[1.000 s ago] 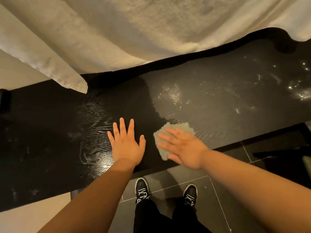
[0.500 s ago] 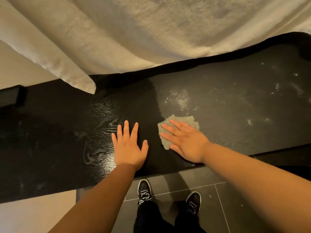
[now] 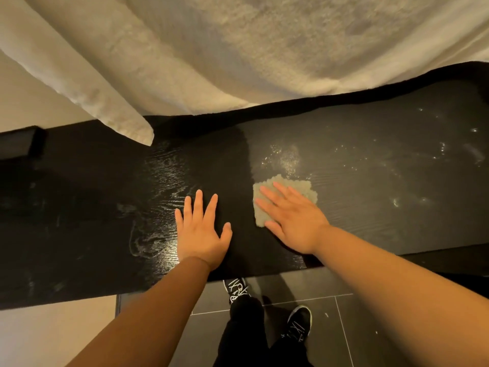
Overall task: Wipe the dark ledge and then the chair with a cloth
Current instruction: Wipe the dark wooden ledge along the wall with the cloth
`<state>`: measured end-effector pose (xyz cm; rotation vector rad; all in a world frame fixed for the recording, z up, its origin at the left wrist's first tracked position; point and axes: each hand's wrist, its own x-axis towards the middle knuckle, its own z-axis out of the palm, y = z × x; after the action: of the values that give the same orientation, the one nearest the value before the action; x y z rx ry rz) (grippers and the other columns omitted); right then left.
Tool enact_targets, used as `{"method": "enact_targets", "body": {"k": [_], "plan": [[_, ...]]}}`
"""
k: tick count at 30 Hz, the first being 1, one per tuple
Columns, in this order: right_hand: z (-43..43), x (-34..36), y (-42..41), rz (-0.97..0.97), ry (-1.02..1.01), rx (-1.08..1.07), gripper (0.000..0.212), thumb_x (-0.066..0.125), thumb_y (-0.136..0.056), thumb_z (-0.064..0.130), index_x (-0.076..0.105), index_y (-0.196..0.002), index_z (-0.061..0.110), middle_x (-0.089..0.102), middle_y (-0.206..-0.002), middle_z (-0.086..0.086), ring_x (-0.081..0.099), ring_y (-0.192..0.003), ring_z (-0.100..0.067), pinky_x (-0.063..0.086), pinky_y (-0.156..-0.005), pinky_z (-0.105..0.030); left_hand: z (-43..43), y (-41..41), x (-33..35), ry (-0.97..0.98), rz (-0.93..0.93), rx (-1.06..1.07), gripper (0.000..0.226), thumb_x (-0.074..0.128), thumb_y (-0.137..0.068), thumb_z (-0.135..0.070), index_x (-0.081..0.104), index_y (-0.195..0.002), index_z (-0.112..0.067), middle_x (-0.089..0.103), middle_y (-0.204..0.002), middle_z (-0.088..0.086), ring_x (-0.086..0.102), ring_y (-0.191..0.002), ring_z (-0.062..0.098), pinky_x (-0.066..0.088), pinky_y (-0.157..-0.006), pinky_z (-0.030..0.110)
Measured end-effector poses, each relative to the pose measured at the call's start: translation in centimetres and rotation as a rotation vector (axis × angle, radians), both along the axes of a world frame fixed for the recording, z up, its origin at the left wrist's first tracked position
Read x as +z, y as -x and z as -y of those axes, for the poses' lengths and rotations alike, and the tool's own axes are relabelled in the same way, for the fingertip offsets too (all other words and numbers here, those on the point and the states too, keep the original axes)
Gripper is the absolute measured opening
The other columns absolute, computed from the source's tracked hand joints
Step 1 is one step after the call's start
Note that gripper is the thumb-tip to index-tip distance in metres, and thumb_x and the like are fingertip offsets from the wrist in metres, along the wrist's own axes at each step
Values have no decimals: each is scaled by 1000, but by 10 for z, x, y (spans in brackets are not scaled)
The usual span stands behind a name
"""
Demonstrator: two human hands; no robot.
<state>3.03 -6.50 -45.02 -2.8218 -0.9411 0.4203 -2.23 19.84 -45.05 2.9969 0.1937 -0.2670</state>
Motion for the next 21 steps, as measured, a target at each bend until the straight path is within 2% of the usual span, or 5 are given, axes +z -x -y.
{"method": "enact_targets", "body": {"k": [4, 11, 14, 17, 21], "plan": [[-20, 1, 18, 24, 50, -136, 66, 23, -104, 51, 14, -164, 24, 2, -173, -3, -6, -158, -31, 8, -127, -52, -1, 1, 0, -2, -4, -2, 79, 30, -94, -65, 18, -166, -35, 3, -177, 3, -3, -162, 31, 2, -130, 56], [9, -5, 33, 2, 44, 123, 62, 25, -105, 52, 21, -163, 29, 6, -173, 2, 1, -159, -28, 10, -128, -49, -2, 0, 0, -29, -12, -9, 79, 29, -94, -65, 16, -166, -35, 2, -176, 3, -3, -162, 31, 3, -130, 57], [6, -2, -5, 6, 46, -115, 64, 18, -104, 51, 18, -164, 29, 8, -172, 2, 2, -158, -29, 15, -127, -52, 0, 0, 0, -30, -16, -9, 78, 36, -97, -63, 16, -167, -34, 2, -176, 4, -3, -162, 32, 4, -130, 57], [-11, 1, -6, -17, 54, -259, 67, 14, -102, 51, 10, -165, 28, 0, -173, 0, -7, -158, -31, 3, -128, -51, -1, 0, 1, -35, -17, -8, 78, 37, -97, -63, 16, -167, -34, 2, -176, 4, -3, -162, 32, 4, -130, 57], [-3, 2, 51, 26, 22, -20, 63, 28, -104, 51, 24, -162, 27, 11, -172, -2, 3, -158, -33, 6, -127, -51, -1, 0, 0, -53, -33, -12, 79, 34, -97, -64, 13, -167, -35, 0, -176, 4, -4, -162, 32, 5, -130, 58]]}}
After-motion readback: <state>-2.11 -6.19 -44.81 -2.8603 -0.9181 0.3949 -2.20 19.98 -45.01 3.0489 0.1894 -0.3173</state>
